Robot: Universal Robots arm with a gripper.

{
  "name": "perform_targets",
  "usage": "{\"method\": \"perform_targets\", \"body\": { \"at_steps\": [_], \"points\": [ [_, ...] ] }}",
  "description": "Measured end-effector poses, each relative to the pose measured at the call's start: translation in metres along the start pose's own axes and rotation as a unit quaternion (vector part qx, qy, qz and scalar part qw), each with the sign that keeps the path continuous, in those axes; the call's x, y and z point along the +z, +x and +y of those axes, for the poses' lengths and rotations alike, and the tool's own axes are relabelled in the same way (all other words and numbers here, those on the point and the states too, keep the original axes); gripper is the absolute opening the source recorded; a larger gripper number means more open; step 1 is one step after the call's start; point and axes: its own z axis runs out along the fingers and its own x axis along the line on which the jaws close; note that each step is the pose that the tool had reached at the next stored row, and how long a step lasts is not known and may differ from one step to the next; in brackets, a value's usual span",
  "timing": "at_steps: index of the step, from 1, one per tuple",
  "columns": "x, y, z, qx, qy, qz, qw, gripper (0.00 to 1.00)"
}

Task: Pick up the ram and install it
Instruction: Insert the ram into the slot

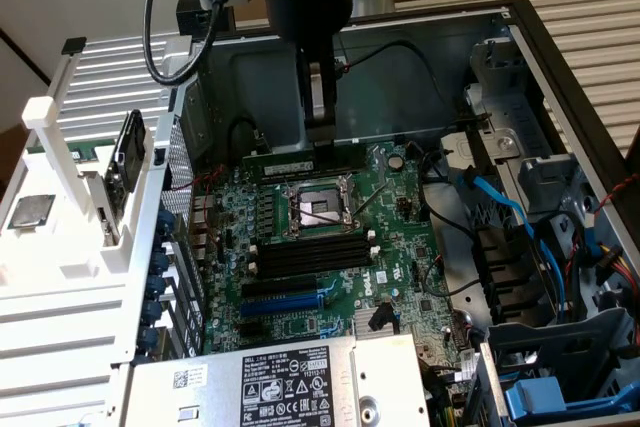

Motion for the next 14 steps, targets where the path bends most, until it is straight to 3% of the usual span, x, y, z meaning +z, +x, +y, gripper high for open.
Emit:
{"method": "perform_targets", "body": {
  "at_steps": [3,7,14],
  "points": [
    [0.0031,0.007,-0.0001,0.000,-0.0001,-0.0030,1.0000,0.12],
    [0.0123,0.009,0.0002,0.000,0.0006,-0.0046,1.0000,0.12],
    [0.0168,0.009,-0.0003,0.000,0.0006,-0.0050,1.0000,0.12]
  ]
}}
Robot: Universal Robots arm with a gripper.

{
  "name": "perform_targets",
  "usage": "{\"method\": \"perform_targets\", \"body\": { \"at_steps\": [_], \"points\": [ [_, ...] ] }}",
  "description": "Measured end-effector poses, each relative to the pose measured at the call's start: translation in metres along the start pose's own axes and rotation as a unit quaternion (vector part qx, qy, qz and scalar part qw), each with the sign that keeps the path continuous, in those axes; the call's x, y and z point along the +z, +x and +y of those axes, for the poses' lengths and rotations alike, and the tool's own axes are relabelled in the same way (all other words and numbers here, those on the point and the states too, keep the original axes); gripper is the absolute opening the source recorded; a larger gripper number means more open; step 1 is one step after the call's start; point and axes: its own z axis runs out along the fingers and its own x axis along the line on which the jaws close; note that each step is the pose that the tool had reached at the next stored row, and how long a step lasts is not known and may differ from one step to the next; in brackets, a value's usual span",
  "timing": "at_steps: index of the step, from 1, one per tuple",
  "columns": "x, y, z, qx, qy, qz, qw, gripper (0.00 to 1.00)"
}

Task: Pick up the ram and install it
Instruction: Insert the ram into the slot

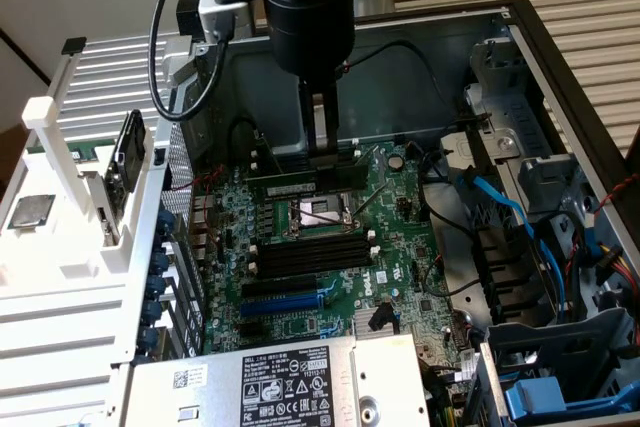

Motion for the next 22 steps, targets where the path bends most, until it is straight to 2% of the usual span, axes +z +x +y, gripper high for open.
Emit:
{"method": "perform_targets", "body": {
  "at_steps": [5,7,15,21,22],
  "points": [
    [0.0009,0.000,-0.0003,0.000,-0.0001,0.0002,1.0000,0.12],
    [0.0027,0.000,-0.0029,0.000,0.0000,0.0000,1.0000,0.12],
    [0.0150,0.001,-0.0045,0.000,-0.0002,-0.0014,1.0000,0.12],
    [0.0177,0.010,-0.0046,0.001,-0.0006,-0.0123,0.9999,0.12],
    [0.0184,0.010,-0.0046,0.001,-0.0005,-0.0124,0.9999,0.12]
  ]
}}
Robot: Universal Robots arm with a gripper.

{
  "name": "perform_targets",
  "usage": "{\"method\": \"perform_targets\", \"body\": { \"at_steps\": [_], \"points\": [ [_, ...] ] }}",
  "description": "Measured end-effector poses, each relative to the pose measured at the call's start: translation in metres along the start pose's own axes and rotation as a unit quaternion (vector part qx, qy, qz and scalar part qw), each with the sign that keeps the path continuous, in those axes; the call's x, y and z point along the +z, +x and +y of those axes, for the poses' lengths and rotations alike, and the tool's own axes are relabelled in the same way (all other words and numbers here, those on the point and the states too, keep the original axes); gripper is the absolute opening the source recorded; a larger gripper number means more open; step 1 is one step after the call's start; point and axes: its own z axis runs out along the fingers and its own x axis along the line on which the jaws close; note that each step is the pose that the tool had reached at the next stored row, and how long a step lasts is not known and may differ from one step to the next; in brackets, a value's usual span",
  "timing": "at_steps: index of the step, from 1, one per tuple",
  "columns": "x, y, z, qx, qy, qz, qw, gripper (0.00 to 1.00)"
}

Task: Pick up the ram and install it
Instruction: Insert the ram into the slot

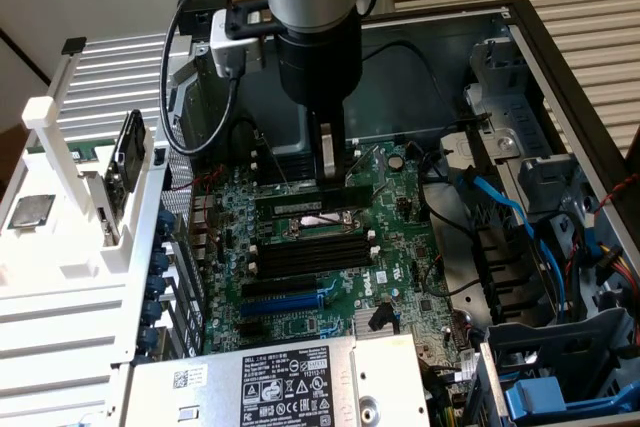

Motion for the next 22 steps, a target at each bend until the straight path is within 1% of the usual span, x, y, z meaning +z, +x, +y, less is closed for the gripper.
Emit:
{"method": "perform_targets", "body": {
  "at_steps": [6,7,10,13,16,17,22],
  "points": [
    [0.0065,0.002,0.0004,0.000,-0.0001,-0.0004,1.0000,0.12],
    [0.0090,0.003,0.0005,0.000,-0.0002,-0.0009,1.0000,0.12],
    [0.0115,0.008,0.0006,0.000,-0.0002,-0.0025,1.0000,0.12],
    [0.0140,0.012,0.0005,0.001,-0.0003,-0.0052,1.0000,0.12],
    [0.0161,0.012,0.0007,-0.002,-0.0007,-0.0055,1.0000,0.12],
    [0.0166,0.012,0.0007,-0.004,-0.0013,-0.0056,1.0000,0.12],
    [0.0176,0.012,0.0018,-0.005,-0.0015,-0.0057,1.0000,0.12]
  ]
}}
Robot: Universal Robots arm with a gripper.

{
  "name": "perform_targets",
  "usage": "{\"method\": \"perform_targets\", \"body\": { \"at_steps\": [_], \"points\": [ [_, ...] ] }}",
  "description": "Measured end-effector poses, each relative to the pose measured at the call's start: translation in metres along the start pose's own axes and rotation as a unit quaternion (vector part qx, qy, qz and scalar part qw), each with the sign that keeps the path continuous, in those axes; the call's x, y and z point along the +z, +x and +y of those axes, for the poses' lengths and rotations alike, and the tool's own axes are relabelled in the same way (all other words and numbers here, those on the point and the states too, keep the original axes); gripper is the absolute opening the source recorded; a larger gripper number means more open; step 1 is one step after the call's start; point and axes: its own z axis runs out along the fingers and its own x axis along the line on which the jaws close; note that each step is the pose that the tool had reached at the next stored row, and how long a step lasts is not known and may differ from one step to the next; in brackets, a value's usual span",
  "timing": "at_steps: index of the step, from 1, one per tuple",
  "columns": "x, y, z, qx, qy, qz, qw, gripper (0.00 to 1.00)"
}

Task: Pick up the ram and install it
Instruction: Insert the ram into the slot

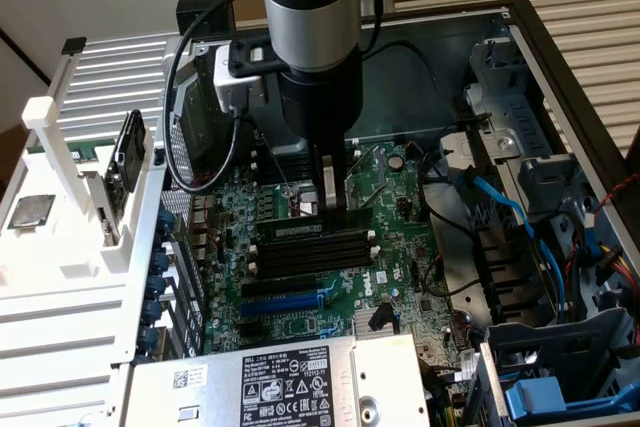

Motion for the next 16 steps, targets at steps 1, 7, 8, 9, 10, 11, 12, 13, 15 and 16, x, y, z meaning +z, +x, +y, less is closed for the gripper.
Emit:
{"method": "perform_targets", "body": {
  "at_steps": [1,7,8,9,10,11,12,13,15,16],
  "points": [
    [0.0000,0.0000,0.0004,0.000,0.0000,0.0001,1.0000,0.12],
    [0.0026,0.0001,0.0013,0.000,-0.0019,0.0002,1.0000,0.12],
    [0.0029,0.0001,0.0012,0.000,-0.0025,0.0002,1.0000,0.12],
    [0.0030,0.0001,0.0013,-0.001,-0.0031,0.0003,1.0000,0.12],
    [0.0032,0.0001,0.0013,-0.001,-0.0034,0.0003,1.0000,0.12],
    [0.0034,-0.0002,0.0012,-0.002,-0.0036,0.0001,1.0000,0.12],
    [0.0037,-0.0007,0.0013,-0.003,-0.0037,0.0001,1.0000,0.12],
    [0.0042,-0.0010,0.0013,-0.005,-0.0041,0.0000,1.0000,0.12],
    [0.0050,-0.0010,0.0012,-0.005,-0.0066,0.0000,1.0000,0.12],
    [0.0054,-0.0010,0.0011,-0.005,-0.0082,0.0001,1.0000,0.12]
  ]
}}
